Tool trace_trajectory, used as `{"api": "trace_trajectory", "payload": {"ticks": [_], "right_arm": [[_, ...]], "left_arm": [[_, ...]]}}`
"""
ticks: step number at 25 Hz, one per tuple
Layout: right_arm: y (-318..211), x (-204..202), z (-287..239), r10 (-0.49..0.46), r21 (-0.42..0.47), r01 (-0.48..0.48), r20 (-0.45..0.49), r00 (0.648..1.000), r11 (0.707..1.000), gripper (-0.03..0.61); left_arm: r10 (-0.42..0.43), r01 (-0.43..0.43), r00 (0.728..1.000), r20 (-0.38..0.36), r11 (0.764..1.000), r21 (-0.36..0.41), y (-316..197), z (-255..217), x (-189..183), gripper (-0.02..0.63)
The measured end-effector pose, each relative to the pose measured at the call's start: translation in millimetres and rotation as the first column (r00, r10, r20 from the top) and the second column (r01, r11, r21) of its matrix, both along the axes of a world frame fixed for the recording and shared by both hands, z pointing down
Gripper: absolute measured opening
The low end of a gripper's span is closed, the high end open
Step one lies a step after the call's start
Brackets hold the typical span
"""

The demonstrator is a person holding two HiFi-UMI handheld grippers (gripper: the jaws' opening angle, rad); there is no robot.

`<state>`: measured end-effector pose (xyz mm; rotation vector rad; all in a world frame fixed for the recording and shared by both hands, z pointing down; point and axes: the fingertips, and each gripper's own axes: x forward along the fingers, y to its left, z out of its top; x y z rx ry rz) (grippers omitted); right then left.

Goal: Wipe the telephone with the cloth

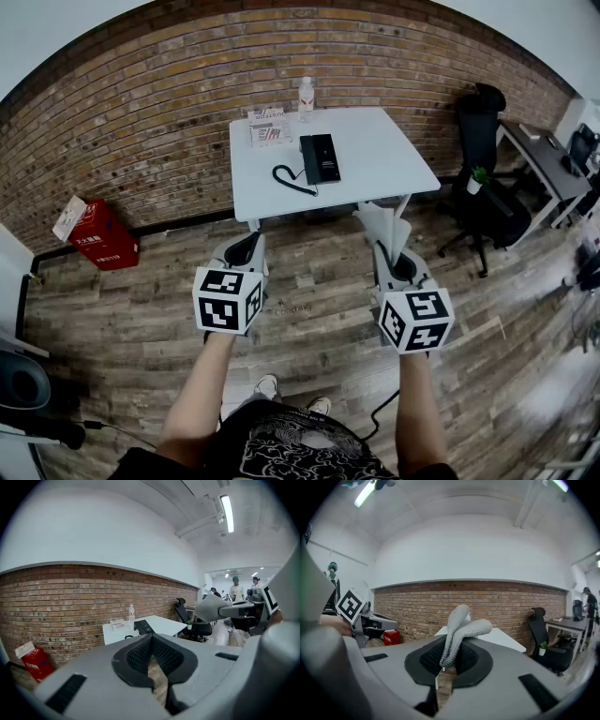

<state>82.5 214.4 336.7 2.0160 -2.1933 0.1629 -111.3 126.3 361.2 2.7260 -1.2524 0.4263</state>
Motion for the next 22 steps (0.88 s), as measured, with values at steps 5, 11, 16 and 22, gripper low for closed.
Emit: {"api": "trace_trajectory", "payload": {"ticks": [5, 11, 16, 22], "right_arm": [[7, 11, -2, -0.012, 0.014, 0.012, -0.005, 1.000, 1.000, 0.011], [16, 29, 6, -0.047, 0.003, 0.047, 0.011, 0.999, 0.999, 0.011], [10, 43, 12, -0.073, -0.002, 0.073, 0.020, 0.997, 0.997, 0.011], [-13, 53, 21, -0.096, -0.015, 0.097, 0.023, 0.995, 0.995, 0.011]], "left_arm": [[0.004, -0.004, 1.000, -0.005, 1.000, 0.001, 11, 0, 13, 0.006], [-0.002, 0.002, 1.000, -0.005, 1.000, -0.004, 22, 3, 35, 0.006], [-0.026, 0.026, 1.000, 0.005, 1.000, -0.005, 21, 4, 47, 0.006], [-0.043, 0.043, 0.999, 0.005, 0.999, -0.003, 2, 8, 55, 0.006]]}}
